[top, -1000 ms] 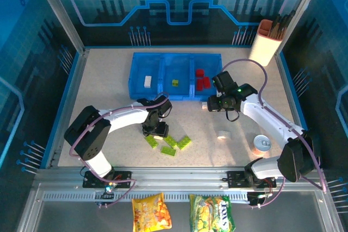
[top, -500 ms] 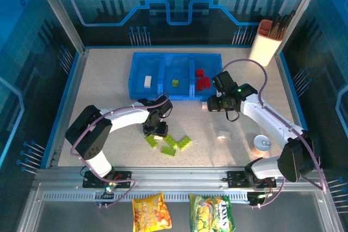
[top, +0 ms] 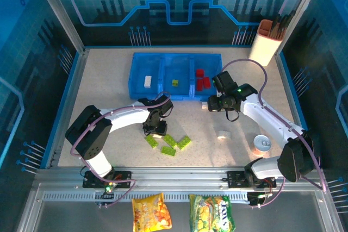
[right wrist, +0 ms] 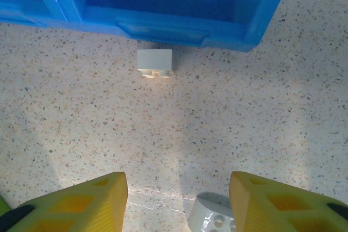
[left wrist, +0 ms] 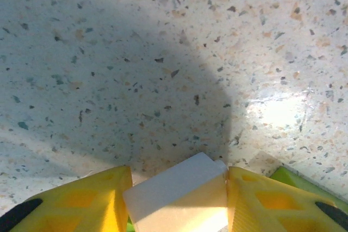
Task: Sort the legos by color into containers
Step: Pick up the lego from the middle-left of the table.
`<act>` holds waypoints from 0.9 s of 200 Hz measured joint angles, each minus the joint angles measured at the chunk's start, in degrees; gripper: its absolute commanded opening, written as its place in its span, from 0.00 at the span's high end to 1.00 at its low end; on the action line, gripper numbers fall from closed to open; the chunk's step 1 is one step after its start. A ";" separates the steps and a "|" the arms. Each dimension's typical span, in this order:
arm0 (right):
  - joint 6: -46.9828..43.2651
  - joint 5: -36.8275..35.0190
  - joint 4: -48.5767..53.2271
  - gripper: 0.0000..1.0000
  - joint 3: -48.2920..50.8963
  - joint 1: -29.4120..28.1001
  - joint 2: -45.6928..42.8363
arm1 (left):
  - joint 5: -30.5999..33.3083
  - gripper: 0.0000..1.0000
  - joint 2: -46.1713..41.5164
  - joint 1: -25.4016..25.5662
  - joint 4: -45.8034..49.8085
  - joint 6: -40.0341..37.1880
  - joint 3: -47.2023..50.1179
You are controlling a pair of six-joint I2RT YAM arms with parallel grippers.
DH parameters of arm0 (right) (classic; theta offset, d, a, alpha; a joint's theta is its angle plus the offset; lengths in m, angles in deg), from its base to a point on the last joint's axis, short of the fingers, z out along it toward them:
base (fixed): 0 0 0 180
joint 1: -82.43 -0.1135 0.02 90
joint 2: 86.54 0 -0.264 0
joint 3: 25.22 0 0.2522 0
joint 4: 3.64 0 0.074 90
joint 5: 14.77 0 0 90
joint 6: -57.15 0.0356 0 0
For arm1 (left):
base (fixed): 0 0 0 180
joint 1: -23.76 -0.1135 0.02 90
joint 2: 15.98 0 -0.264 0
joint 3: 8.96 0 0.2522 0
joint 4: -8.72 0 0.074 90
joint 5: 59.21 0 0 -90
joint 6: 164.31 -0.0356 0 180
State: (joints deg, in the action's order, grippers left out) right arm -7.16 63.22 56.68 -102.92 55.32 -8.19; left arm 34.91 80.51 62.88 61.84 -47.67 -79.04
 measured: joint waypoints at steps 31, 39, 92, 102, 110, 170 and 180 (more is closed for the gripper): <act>-0.02 -0.09 0.55 0.46 0.00 0.00 0.00 | 0.59 0.54 -0.13 -1.05 0.81 -0.46 -0.90; -0.02 -0.22 0.57 0.46 -0.02 0.00 0.00 | 0.63 0.54 -0.22 -1.40 0.87 -0.70 -1.14; -0.04 -1.31 1.64 0.46 -0.04 0.00 -0.02 | 0.48 0.54 -3.13 -4.85 1.27 -2.64 -2.21; -0.04 -1.46 1.86 0.47 -0.04 0.00 -0.02 | 0.11 0.54 -3.89 -5.90 1.27 -2.93 -2.34; -0.04 -1.51 2.03 0.46 -0.04 0.00 -0.04 | -0.22 0.54 -4.44 -6.86 1.27 -3.10 -2.45; -0.02 -2.54 3.13 0.46 0.13 0.00 -2.78 | -2.91 0.54 -6.91 -15.89 2.14 -6.51 -4.26; -0.02 -2.60 3.41 0.46 0.24 0.00 -3.21 | -3.41 0.54 -7.04 -17.68 2.43 -7.37 -5.07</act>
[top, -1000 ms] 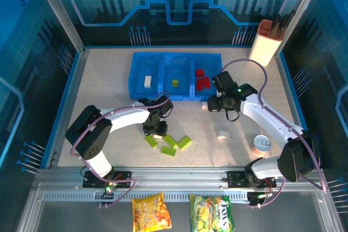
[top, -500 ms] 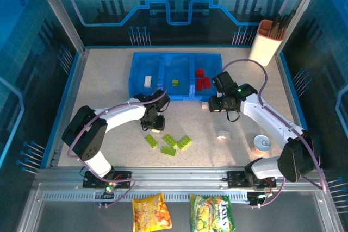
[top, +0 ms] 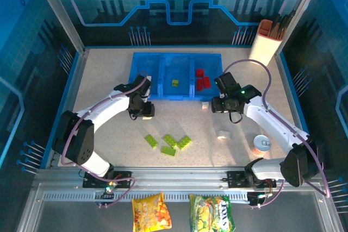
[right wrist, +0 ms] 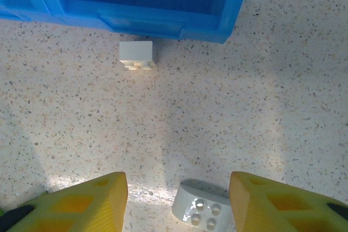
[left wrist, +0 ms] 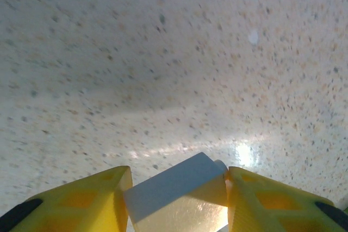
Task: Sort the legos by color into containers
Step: Pick up the lego from the middle-left of the table, then place the lego in the container.
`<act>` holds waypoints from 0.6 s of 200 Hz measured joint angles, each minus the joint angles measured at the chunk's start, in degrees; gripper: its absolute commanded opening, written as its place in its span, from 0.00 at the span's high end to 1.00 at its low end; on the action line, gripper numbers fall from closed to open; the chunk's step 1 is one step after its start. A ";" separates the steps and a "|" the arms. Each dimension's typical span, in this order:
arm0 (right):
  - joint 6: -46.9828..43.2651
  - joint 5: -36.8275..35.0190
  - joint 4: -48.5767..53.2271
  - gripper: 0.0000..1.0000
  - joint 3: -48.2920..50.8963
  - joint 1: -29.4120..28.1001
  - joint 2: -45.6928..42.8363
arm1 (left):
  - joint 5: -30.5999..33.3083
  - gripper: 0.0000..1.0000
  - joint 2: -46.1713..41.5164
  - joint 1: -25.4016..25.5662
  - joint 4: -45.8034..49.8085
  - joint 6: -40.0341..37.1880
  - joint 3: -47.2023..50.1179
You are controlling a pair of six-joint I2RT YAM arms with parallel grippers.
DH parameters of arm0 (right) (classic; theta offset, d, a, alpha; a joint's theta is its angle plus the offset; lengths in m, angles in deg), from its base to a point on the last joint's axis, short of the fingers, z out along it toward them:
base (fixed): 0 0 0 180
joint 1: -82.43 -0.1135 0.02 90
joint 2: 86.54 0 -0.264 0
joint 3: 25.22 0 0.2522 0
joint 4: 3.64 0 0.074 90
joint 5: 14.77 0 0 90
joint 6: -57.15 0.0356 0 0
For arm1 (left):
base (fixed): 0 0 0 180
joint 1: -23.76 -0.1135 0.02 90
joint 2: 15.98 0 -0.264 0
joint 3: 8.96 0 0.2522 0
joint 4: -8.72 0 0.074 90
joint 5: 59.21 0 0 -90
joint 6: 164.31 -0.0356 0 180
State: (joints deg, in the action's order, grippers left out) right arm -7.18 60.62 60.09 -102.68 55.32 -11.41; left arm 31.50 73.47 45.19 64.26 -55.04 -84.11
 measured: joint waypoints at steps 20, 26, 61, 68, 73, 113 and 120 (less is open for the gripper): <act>0.02 0.00 0.26 0.46 0.20 0.00 -0.68 | -0.87 0.54 0.00 -3.39 0.68 -1.57 -2.01; 0.02 -0.02 0.28 0.46 0.33 0.00 -0.87 | -1.11 0.54 0.00 -4.28 1.03 -1.88 -2.82; 0.04 -0.20 0.90 0.46 1.36 0.00 -2.12 | -2.36 0.54 0.74 -7.98 1.49 -3.13 -8.24; 0.04 -0.20 1.01 0.46 1.49 0.00 -2.40 | -2.54 0.54 1.33 -8.41 1.51 -3.21 -9.40; 0.07 -0.20 1.07 0.47 1.64 0.00 -2.58 | -2.67 0.54 1.79 -8.68 1.53 -3.21 -10.19; 0.26 -0.37 1.97 0.46 2.01 0.00 -4.04 | -3.61 0.54 7.23 -10.21 1.64 -3.32 -16.11; 0.26 -0.39 2.12 0.47 2.01 0.00 -4.35 | -3.63 0.54 8.22 -10.47 1.66 -3.30 -17.03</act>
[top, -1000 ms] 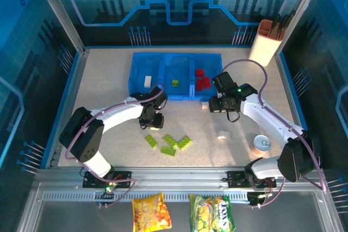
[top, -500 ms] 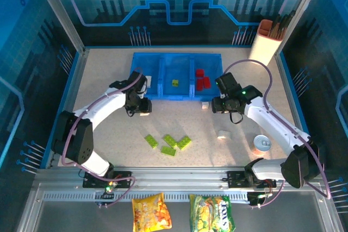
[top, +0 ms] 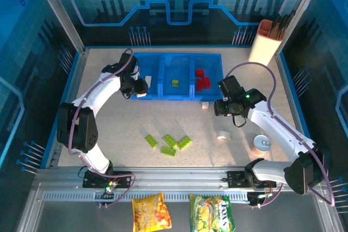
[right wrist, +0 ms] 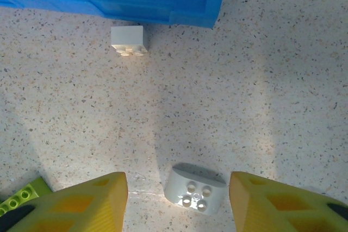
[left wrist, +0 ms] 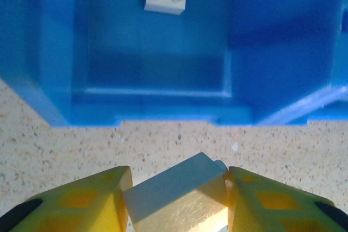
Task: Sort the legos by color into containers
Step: Place the lego in the container.
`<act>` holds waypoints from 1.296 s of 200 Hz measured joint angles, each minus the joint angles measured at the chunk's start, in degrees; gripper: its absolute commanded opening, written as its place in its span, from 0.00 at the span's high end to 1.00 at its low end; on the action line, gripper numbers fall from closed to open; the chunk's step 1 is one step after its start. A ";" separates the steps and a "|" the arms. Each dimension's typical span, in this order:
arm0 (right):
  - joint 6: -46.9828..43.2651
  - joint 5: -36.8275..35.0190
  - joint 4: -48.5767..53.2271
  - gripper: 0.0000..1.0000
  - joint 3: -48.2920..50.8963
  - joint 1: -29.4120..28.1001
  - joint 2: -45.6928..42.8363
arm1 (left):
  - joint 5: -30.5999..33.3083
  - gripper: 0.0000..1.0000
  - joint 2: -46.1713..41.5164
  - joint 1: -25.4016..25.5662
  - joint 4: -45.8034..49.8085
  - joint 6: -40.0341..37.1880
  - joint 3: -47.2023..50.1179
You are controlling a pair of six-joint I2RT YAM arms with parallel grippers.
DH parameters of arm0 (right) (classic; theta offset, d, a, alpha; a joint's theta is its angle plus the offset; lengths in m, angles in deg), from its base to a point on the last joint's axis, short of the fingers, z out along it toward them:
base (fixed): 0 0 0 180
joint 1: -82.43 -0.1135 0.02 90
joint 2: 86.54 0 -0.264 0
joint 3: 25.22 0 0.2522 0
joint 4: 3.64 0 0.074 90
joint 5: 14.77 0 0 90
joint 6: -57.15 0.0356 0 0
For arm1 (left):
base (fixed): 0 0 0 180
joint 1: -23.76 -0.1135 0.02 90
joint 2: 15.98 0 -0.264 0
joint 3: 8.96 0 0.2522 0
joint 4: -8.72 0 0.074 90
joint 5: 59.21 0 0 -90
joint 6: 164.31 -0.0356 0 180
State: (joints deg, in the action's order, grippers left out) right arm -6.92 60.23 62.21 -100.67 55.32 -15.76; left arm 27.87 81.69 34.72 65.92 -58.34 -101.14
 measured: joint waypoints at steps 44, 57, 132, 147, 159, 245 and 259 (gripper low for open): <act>0.02 -0.33 1.22 0.46 0.04 0.00 -1.51 | -1.03 0.54 7.41 -0.59 -0.31 0.55 -6.67; 0.07 -0.59 1.36 0.46 0.37 0.00 -1.97 | -1.31 0.54 9.68 -0.59 -0.26 0.59 -8.79; 0.22 -1.57 2.99 0.47 1.11 0.00 -3.93 | -3.02 0.52 20.28 -0.63 0.22 0.61 -18.73; 0.22 -1.68 3.04 0.46 1.36 0.00 -4.02 | -3.56 0.51 21.49 -0.63 0.44 0.63 -19.52; 0.24 -1.75 3.17 0.46 1.51 0.00 -4.02 | -4.09 0.50 22.27 -0.63 0.44 0.66 -19.76; 0.66 -1.75 3.41 0.46 1.73 0.00 -4.04 | -5.97 0.46 23.78 -0.63 1.29 1.68 -19.71; 0.66 -1.75 3.41 0.46 1.73 0.00 -4.04 | -5.97 0.46 23.74 -0.63 1.31 1.68 -19.61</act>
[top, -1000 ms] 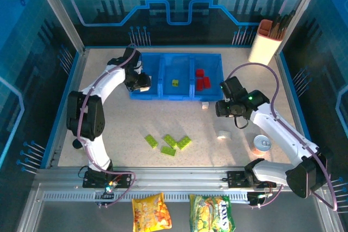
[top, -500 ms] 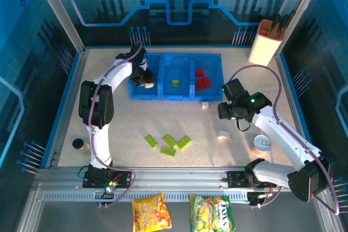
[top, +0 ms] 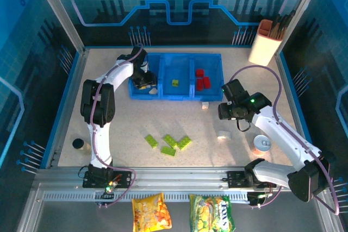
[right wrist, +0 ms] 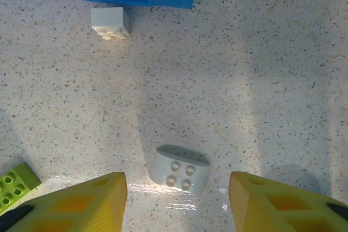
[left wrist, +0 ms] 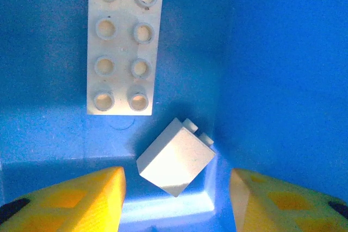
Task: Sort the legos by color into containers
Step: Place the lego in the container, then rotate the lego at the bottom-center of the table.
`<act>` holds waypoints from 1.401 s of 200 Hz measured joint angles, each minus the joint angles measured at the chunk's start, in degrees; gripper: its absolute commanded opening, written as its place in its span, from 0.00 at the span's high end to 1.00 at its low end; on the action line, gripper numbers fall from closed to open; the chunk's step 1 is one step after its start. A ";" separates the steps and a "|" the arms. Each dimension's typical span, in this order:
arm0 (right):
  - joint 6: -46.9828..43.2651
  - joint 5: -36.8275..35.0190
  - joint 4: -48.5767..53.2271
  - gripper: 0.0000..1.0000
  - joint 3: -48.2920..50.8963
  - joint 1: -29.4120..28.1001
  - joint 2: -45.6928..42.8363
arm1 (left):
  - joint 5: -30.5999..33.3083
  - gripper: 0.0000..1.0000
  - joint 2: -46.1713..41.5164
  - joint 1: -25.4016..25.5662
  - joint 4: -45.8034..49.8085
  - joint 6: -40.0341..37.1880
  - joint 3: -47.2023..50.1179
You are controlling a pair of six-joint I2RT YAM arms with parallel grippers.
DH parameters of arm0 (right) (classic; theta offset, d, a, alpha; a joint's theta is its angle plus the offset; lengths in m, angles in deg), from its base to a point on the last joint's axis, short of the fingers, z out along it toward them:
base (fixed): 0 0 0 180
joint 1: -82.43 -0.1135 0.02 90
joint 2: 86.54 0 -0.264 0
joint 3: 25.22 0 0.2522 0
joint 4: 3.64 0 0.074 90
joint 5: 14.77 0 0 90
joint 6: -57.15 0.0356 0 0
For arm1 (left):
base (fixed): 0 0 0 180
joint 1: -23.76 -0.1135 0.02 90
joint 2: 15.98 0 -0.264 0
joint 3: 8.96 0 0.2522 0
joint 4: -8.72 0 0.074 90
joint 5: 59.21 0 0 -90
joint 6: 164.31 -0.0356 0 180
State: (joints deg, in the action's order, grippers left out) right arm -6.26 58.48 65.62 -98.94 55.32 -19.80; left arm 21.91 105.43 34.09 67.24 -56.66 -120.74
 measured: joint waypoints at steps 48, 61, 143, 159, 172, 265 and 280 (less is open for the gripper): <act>-0.02 0.00 -0.04 0.46 0.48 0.00 0.00 | 0.00 0.46 -3.37 0.00 0.50 -0.07 3.08; -0.02 0.02 -0.04 0.45 1.33 0.00 0.00 | 0.00 0.46 -5.25 0.00 0.57 -0.09 4.31; 1.57 1.05 -1.62 0.45 7.43 0.00 -0.11 | 0.00 0.45 -19.56 0.00 1.64 -1.36 13.99; 2.21 1.25 -2.08 0.43 8.44 0.00 -0.44 | 0.02 0.45 -22.14 0.00 2.19 -1.77 15.65; 3.06 1.36 -3.10 0.42 9.60 0.00 -0.94 | 0.04 0.45 -24.28 0.00 2.82 -2.60 16.94; 12.02 2.58 -6.58 0.23 19.28 0.00 -4.87 | 4.68 0.43 -37.94 -0.15 5.55 -7.91 27.69; 12.35 2.97 -6.97 0.22 19.87 0.00 -5.35 | 5.05 0.44 -38.86 -0.15 4.52 -8.63 30.67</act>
State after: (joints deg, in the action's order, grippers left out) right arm 6.09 61.45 58.65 -79.07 55.32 -25.15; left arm 26.96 66.57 33.94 71.76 -65.29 -90.08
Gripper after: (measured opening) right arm 0.767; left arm 0.565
